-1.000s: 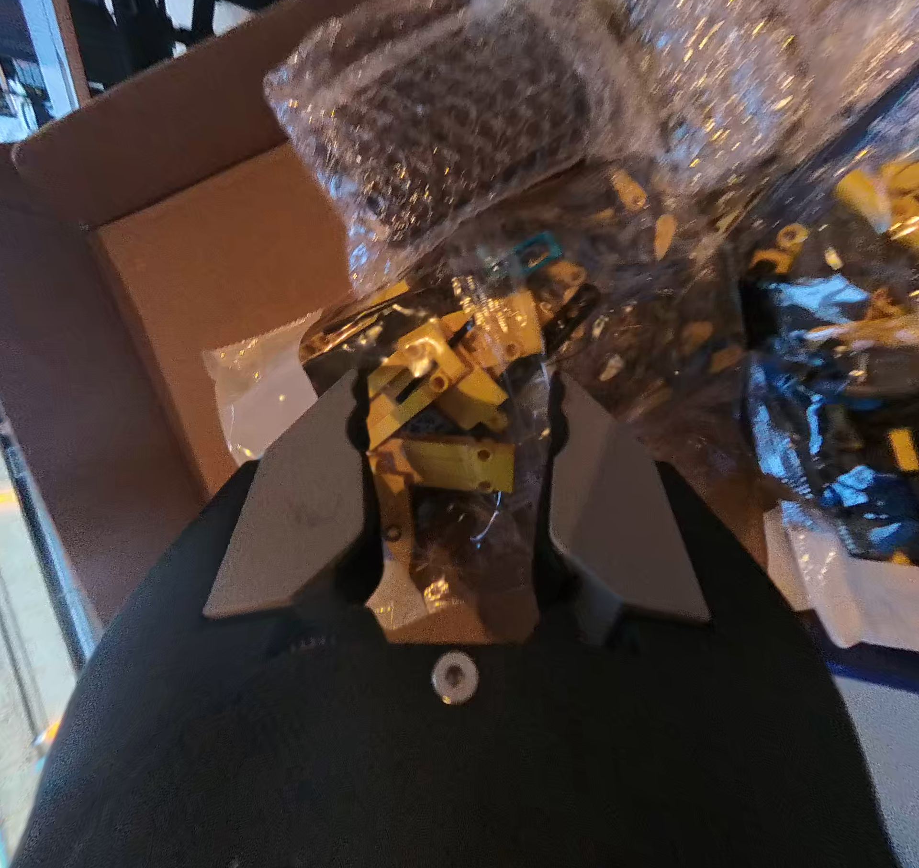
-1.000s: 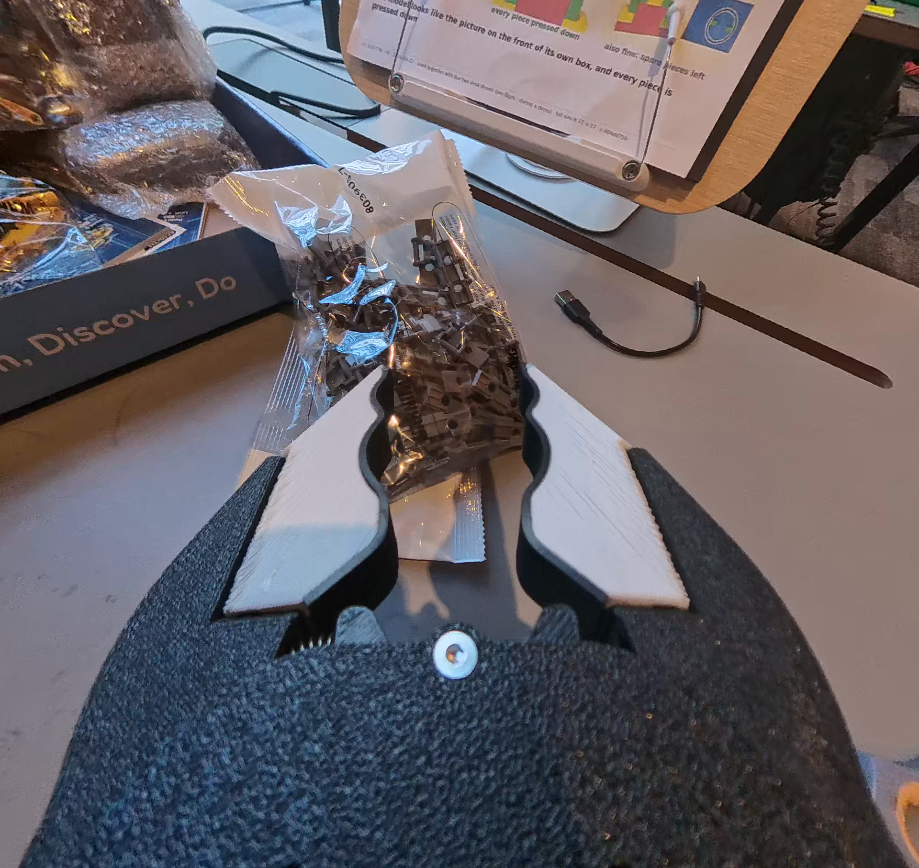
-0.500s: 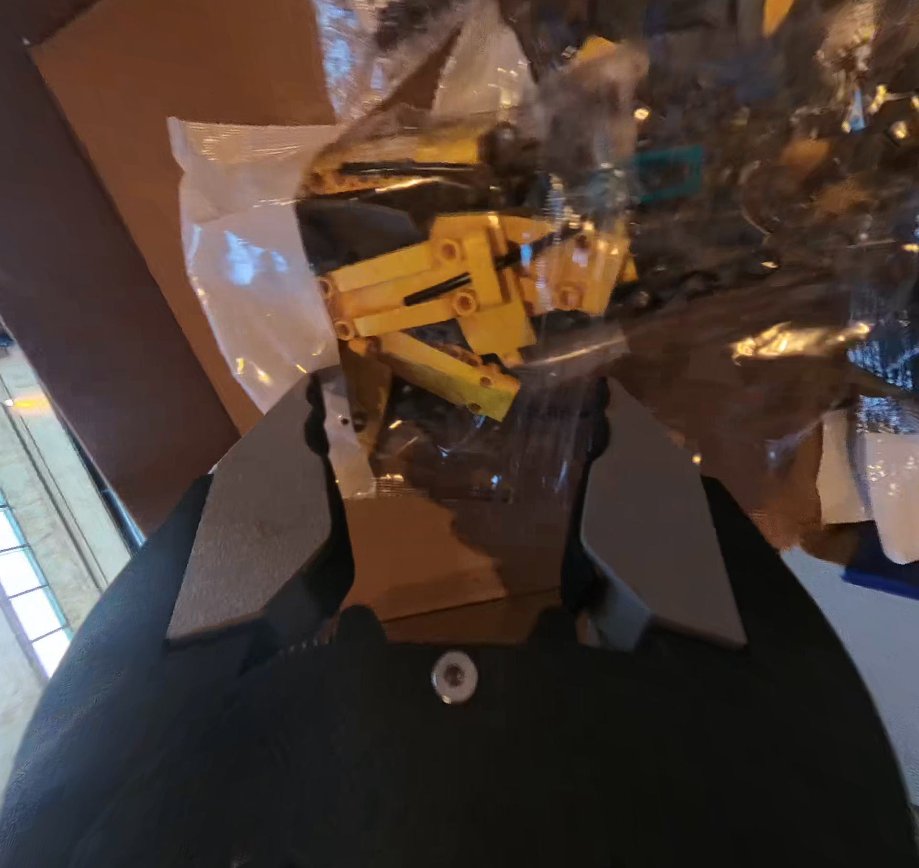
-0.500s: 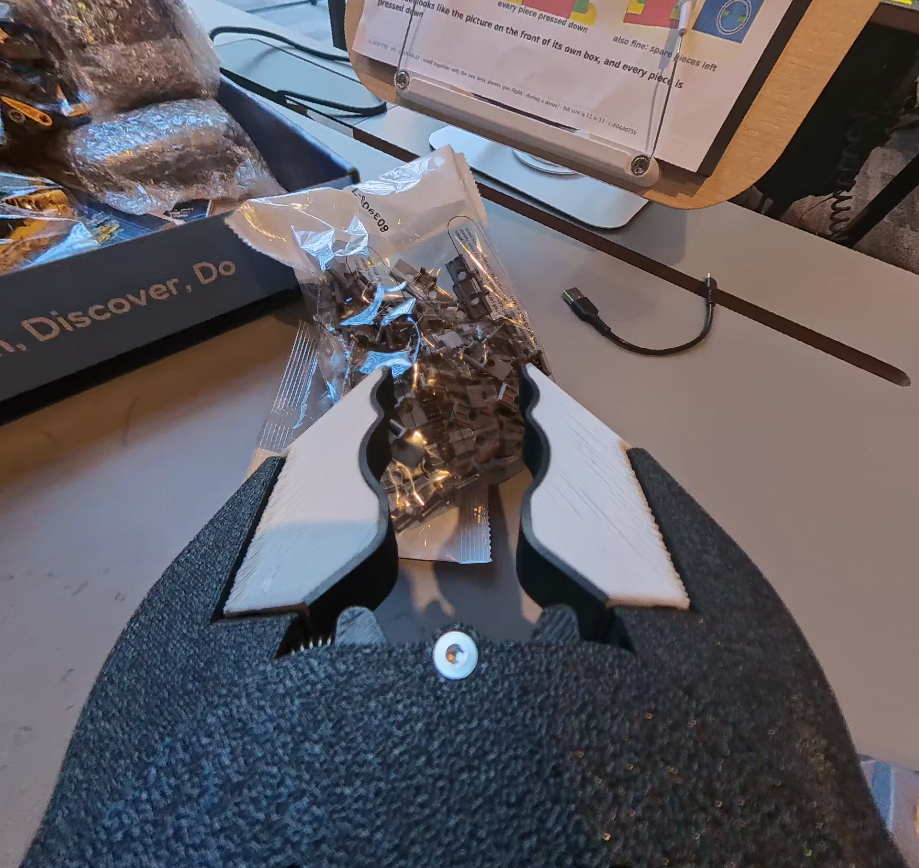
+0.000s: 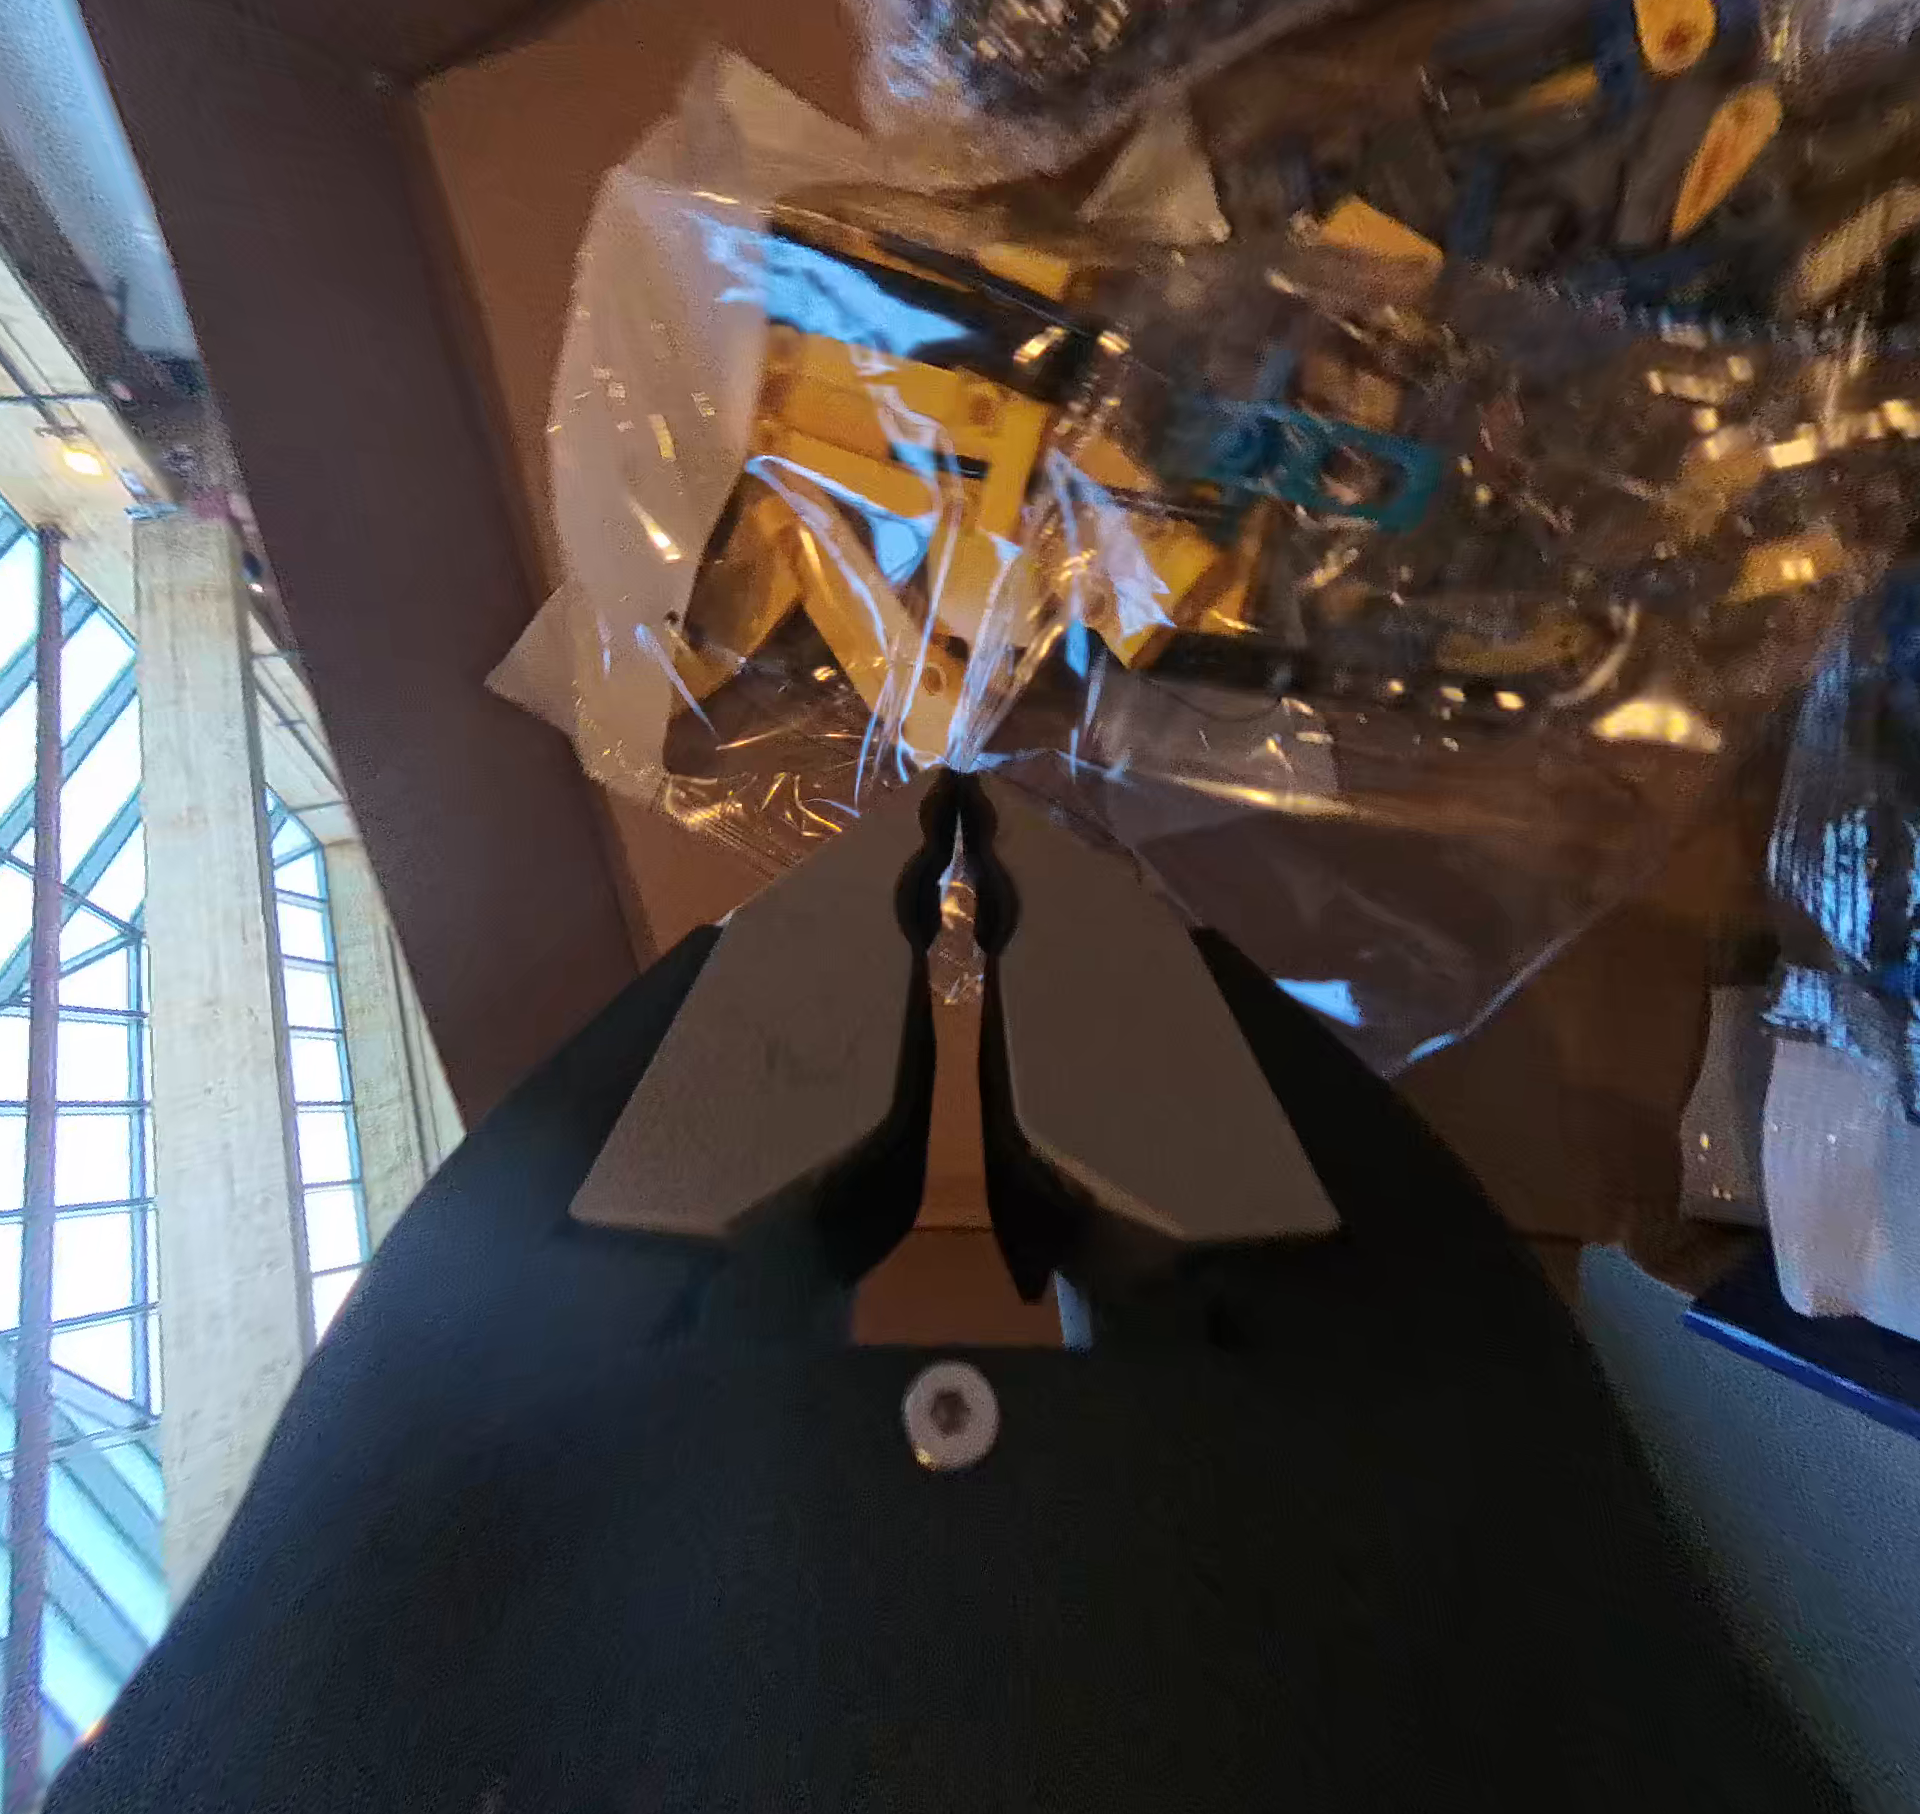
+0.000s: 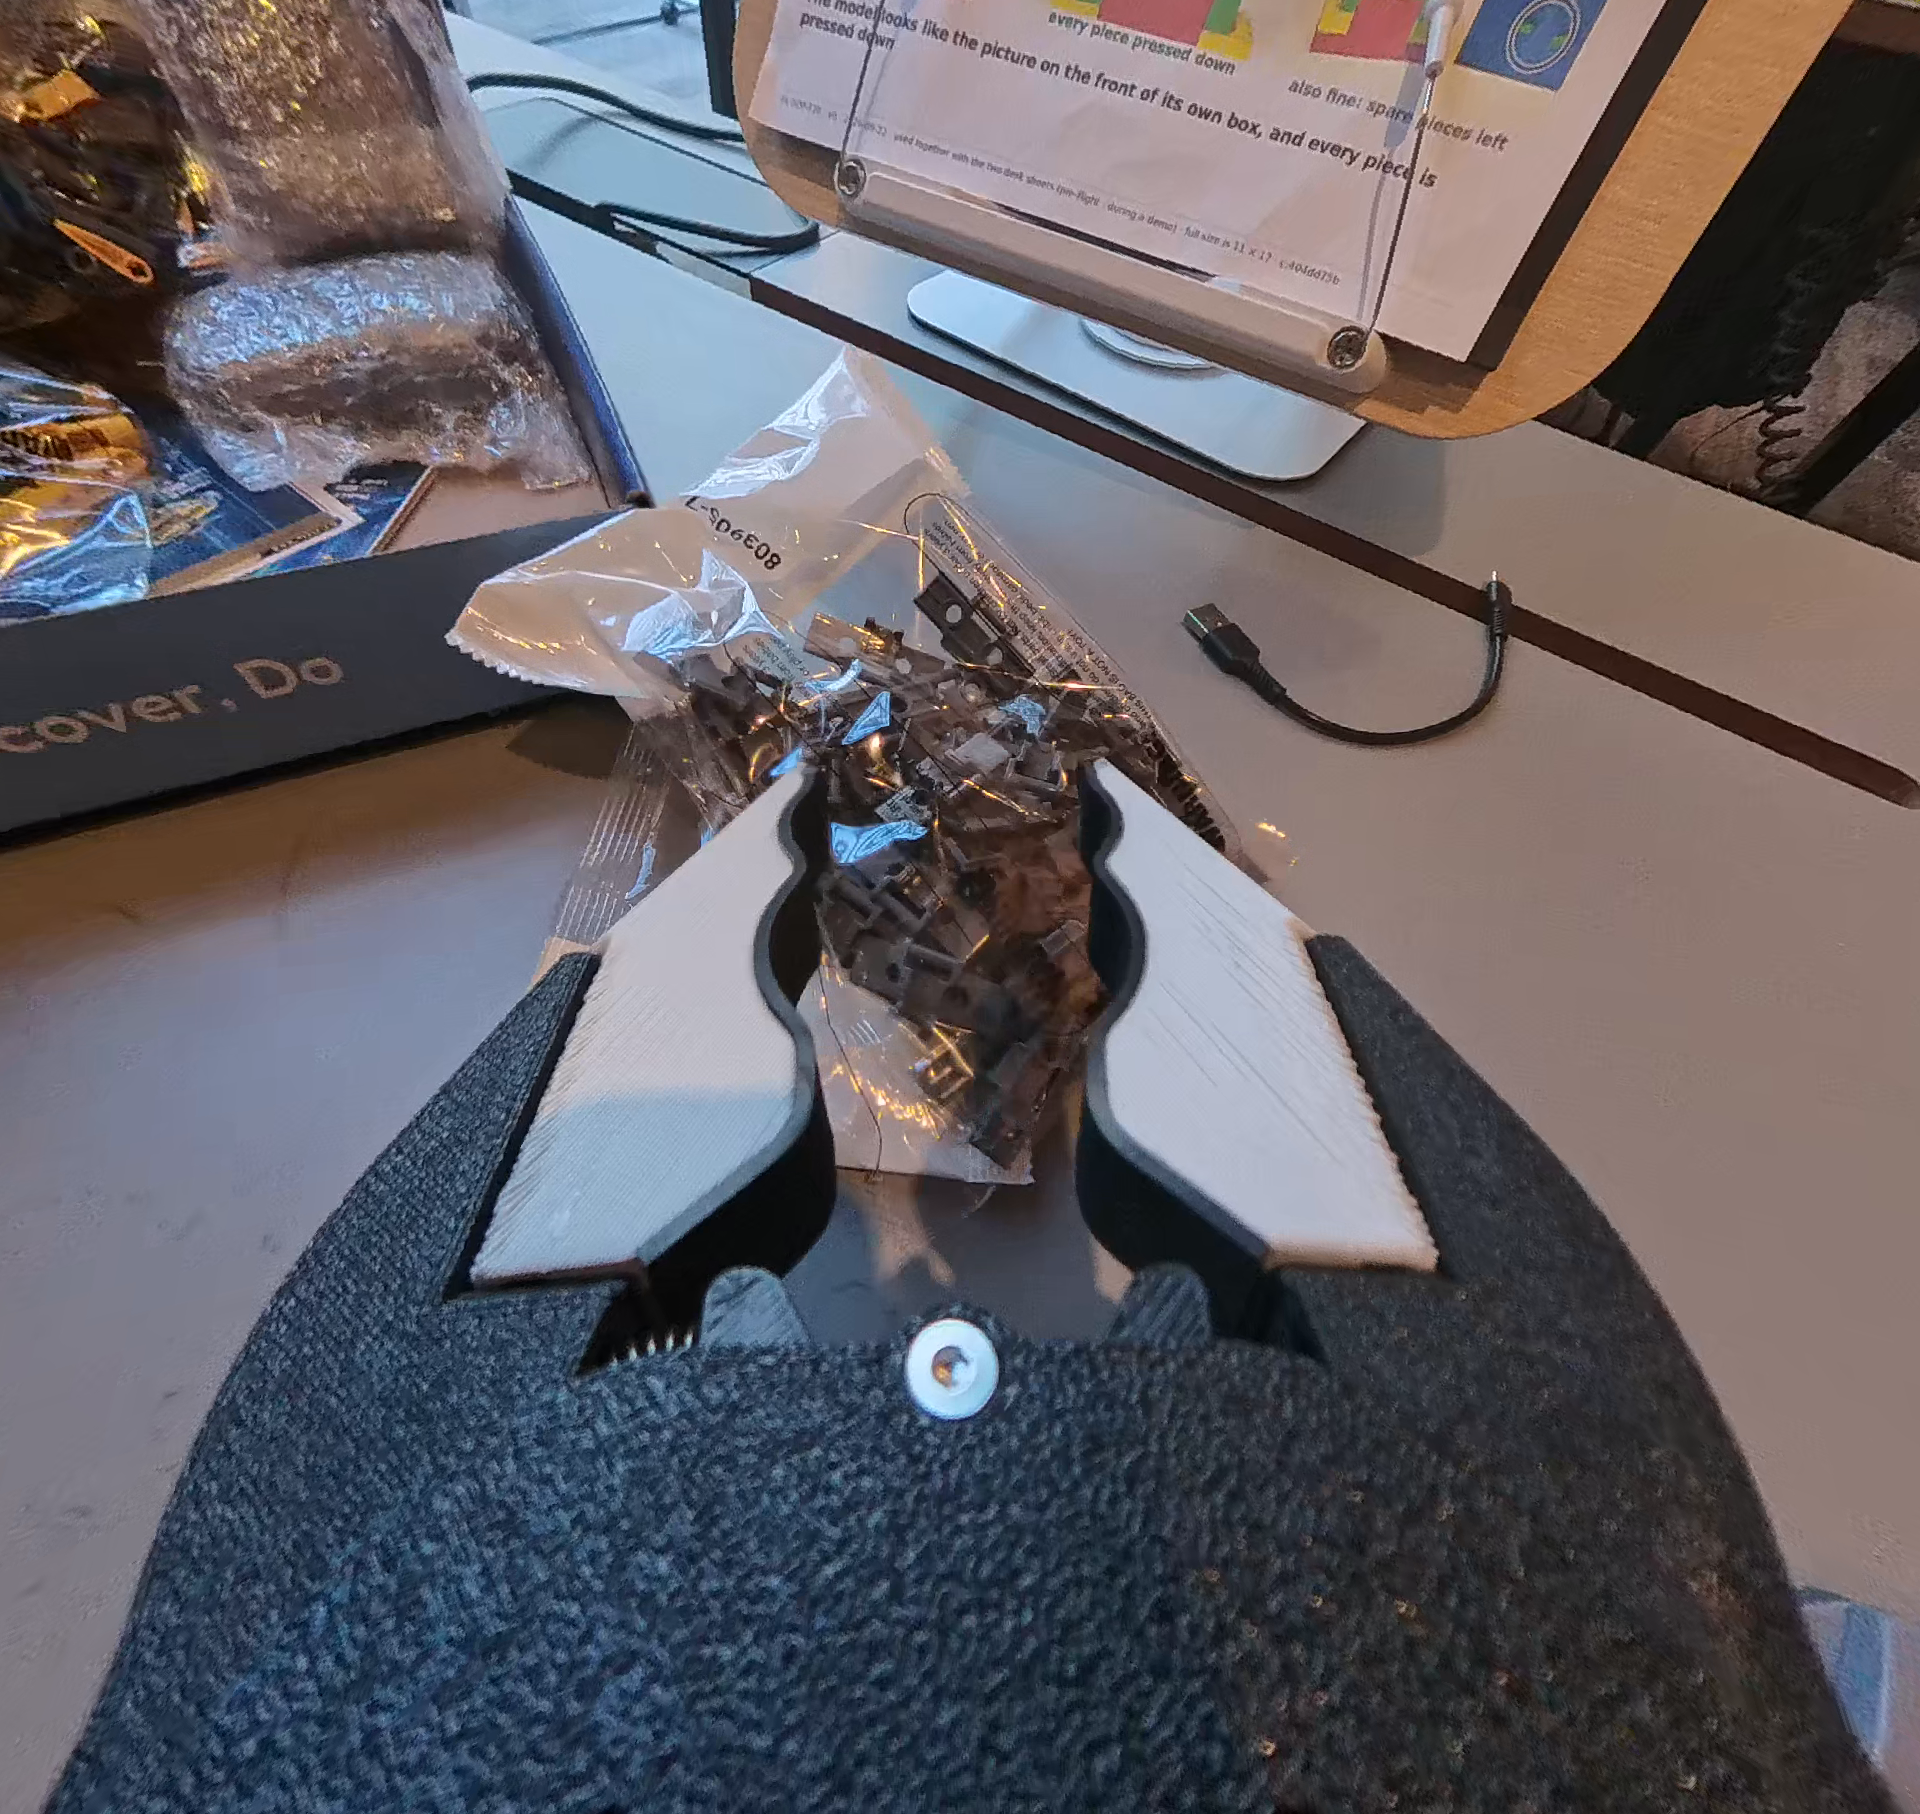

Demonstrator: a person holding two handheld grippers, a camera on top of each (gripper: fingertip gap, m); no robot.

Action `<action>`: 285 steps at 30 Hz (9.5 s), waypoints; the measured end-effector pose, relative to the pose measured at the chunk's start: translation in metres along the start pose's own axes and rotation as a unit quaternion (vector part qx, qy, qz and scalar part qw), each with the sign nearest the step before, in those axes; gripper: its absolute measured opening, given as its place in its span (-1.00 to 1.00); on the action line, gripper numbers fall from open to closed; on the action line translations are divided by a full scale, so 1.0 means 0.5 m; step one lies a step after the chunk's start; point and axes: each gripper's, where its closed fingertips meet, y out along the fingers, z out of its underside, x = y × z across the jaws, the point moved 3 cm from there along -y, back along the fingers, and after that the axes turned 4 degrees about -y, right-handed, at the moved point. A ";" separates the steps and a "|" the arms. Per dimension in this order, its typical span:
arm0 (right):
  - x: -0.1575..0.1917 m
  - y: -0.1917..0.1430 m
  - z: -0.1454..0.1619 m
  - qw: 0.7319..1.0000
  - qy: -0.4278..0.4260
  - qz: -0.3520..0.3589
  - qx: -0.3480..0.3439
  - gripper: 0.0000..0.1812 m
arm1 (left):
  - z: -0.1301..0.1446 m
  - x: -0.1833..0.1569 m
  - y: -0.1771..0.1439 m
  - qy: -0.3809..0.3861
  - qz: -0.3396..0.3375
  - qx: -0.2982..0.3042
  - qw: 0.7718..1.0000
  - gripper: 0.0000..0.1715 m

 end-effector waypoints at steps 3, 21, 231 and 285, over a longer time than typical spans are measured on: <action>0.001 0.001 0.001 1.000 0.004 -0.004 0.000 -0.47 | -0.025 0.035 -0.023 -0.008 -0.037 -0.036 0.999 -1.00; 0.003 0.006 0.007 1.000 0.005 -0.005 0.004 -0.48 | -0.215 0.082 -0.301 -0.088 -0.100 -0.293 0.947 -1.00; 0.150 0.037 0.034 0.973 -0.131 -0.175 0.074 -1.00 | -0.271 -0.300 -0.272 -0.323 0.301 -0.424 0.791 -0.71; 0.081 0.015 -0.054 0.996 -0.068 -0.015 -0.059 -0.80 | -0.012 -0.285 -0.143 -0.127 0.393 -0.081 0.907 -0.70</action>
